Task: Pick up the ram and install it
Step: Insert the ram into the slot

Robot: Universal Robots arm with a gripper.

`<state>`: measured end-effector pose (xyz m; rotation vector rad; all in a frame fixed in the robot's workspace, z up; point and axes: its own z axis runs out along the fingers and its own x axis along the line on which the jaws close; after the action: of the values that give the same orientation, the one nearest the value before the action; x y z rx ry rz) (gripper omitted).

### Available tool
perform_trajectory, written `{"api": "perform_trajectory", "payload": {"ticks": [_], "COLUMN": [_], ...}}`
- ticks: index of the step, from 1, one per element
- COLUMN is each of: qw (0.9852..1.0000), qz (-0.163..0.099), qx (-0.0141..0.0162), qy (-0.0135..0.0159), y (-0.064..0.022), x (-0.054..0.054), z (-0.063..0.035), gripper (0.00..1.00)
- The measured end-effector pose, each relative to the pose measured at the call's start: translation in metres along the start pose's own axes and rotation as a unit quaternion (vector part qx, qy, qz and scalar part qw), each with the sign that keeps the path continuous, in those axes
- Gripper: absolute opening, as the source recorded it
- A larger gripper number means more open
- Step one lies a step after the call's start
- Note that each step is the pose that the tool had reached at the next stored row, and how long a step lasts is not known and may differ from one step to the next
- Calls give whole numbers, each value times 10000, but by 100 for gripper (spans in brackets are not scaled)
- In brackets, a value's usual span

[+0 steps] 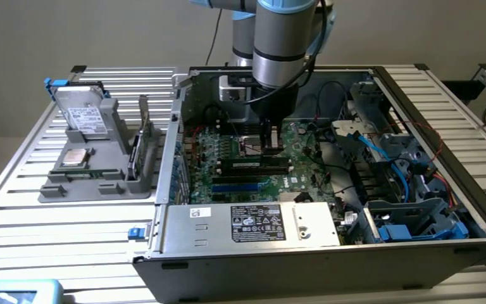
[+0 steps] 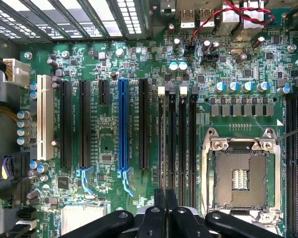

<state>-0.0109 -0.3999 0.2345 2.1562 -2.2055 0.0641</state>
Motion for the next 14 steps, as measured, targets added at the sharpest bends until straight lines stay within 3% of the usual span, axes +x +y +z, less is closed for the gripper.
{"api": "perform_trajectory", "payload": {"ticks": [14], "qw": [10000], "qz": [-1], "qx": [1], "qy": [0], "y": [-1], "x": [-2], "z": [30], "gripper": [12]}}
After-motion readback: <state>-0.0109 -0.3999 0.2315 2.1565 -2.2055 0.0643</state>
